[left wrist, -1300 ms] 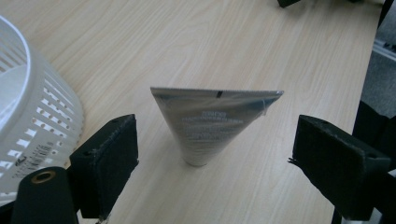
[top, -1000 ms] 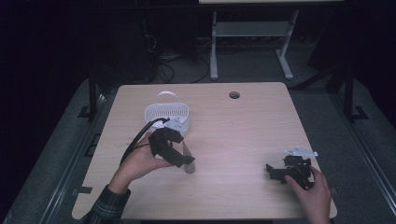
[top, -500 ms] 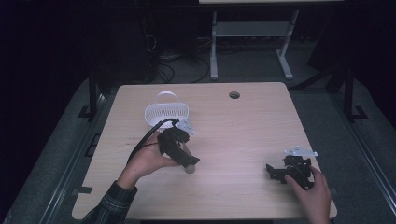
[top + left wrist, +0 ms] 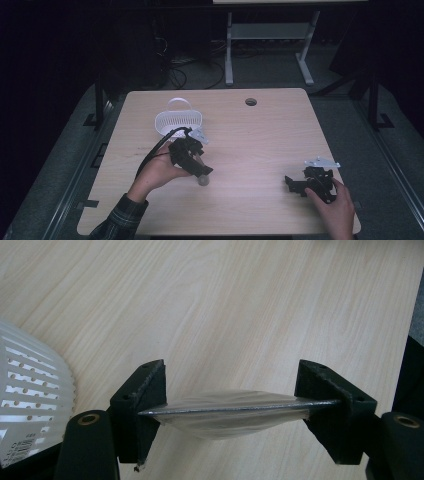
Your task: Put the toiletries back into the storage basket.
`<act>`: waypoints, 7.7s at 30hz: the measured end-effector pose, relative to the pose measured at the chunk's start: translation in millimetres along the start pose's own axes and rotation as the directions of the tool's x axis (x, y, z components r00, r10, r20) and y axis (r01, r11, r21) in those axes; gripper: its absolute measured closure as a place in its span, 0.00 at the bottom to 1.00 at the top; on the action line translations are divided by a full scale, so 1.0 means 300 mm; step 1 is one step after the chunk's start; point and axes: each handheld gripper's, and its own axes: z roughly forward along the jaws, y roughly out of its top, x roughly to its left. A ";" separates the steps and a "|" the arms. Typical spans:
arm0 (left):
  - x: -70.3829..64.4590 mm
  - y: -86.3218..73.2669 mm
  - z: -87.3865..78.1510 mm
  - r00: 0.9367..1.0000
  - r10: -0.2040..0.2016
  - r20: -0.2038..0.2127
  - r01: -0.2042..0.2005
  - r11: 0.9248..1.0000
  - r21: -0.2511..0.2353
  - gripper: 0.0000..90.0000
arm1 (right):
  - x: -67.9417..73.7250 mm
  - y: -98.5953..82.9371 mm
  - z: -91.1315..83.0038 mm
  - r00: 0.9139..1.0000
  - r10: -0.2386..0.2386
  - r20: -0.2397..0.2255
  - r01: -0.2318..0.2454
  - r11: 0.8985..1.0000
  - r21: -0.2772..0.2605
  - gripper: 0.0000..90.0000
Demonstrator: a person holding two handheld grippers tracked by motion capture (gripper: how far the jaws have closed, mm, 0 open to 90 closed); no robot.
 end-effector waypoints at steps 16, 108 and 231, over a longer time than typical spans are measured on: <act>-0.008 0.006 -0.011 1.000 0.010 -0.006 -0.010 1.000 0.005 0.33 | 0.000 0.000 0.000 1.000 0.000 0.000 0.000 1.000 0.000 0.00; 0.227 -0.196 -0.284 0.956 -0.226 -0.186 0.212 0.973 -0.089 0.33 | 0.000 0.000 0.000 1.000 0.001 0.001 -0.001 1.000 0.001 0.00; 0.471 -0.055 -0.210 0.922 -0.274 -0.275 0.237 0.958 -0.161 0.33 | 0.000 0.000 0.000 1.000 0.001 0.001 -0.001 1.000 0.001 0.00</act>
